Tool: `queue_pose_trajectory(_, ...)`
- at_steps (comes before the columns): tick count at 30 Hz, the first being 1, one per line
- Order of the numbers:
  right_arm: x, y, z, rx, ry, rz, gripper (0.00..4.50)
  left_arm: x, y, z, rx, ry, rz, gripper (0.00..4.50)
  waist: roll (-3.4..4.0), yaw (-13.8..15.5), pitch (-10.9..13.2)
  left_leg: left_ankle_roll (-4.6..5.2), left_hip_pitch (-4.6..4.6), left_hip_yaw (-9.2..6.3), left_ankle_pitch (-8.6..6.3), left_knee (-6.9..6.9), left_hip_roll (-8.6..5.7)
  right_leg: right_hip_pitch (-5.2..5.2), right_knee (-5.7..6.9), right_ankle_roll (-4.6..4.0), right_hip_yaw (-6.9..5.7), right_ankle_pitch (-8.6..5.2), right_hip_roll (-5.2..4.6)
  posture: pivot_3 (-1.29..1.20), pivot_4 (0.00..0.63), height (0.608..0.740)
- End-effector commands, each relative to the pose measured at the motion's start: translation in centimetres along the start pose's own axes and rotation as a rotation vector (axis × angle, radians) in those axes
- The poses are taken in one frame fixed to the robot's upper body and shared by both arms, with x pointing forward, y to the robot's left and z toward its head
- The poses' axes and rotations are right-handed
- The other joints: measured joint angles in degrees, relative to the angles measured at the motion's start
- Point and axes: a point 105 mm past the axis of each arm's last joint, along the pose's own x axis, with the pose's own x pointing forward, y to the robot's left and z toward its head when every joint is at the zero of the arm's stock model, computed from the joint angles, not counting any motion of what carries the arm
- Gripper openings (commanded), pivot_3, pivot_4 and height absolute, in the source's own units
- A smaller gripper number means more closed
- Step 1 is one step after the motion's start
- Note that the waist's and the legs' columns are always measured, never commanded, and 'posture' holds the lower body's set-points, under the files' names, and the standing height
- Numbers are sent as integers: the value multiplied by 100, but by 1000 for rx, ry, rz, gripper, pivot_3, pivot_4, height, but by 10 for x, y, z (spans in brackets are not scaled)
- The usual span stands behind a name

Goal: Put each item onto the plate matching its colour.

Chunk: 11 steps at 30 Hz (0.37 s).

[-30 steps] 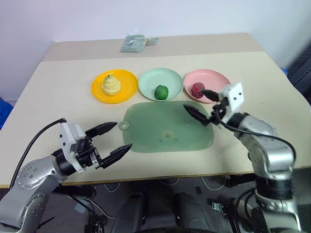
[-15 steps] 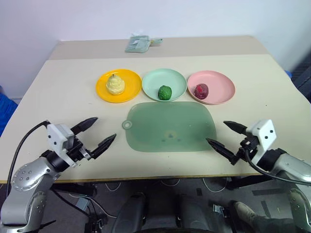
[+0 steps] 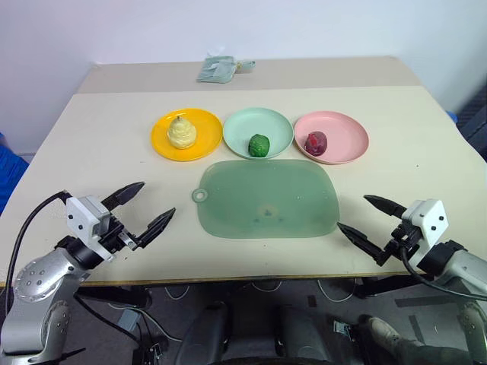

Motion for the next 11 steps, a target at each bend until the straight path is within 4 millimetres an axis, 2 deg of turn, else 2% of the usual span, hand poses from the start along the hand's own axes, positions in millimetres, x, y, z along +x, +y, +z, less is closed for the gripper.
queue_pose_trajectory(1, -9, -4, 10, -23, -23, 10, 4461, -1, -7, 10, 43, -17, -22, 4500, 0, -1, 0, 0, 0, 0, 0, 0, 0, 0, 0, 0, 0, 0, 0, 0, 150, 740)
queue_pose_trajectory(11, -6, -7, 11, -1, -42, 18, 4461, -4, -18, 9, -8, 17, -71, 4500, -2, 0, -1, 1, 0, 0, -1, 1, 2, 1, -2, -1, -1, -1, 0, 0, 150, 740)
